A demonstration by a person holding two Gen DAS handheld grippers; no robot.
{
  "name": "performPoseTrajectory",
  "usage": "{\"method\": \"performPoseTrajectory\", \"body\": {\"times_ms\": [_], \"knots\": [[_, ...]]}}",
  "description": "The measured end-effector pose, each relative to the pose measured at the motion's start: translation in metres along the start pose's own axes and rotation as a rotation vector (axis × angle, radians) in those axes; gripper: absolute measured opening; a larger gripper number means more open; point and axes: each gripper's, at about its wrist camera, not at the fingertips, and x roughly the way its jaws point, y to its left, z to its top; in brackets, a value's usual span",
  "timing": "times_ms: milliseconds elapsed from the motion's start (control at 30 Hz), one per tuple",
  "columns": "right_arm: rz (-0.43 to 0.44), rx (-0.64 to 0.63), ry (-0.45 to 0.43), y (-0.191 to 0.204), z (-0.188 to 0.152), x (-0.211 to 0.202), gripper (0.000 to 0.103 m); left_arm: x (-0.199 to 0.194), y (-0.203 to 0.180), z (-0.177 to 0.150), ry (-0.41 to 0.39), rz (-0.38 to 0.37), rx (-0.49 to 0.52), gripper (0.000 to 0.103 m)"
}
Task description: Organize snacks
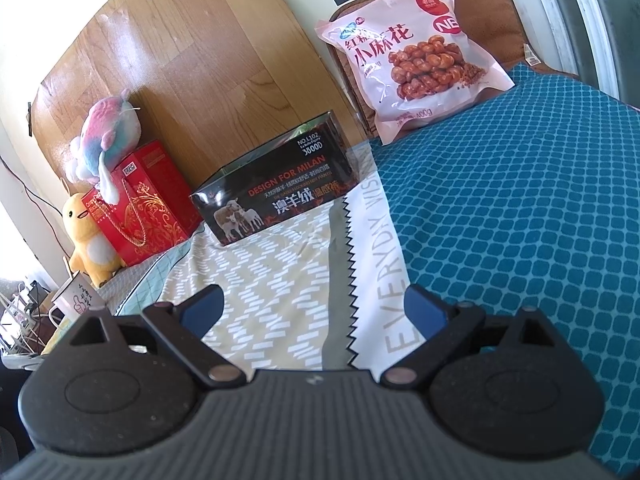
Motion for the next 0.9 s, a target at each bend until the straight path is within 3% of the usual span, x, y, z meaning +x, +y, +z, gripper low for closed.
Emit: {"method": "performPoseTrajectory", "body": {"times_ms": [533,900], "knots": [[-0.001,0.009,0.004,-0.002,-0.001,0.0,0.098,-0.004,-0.012,-0.004,-0.032,0.008,0.084,0.103],[-0.003,0.014,0.003,-0.003,-0.002,-0.001,0.098,0.0,-0.012,-0.005,-0.012,0.004,0.083,0.103]]}}
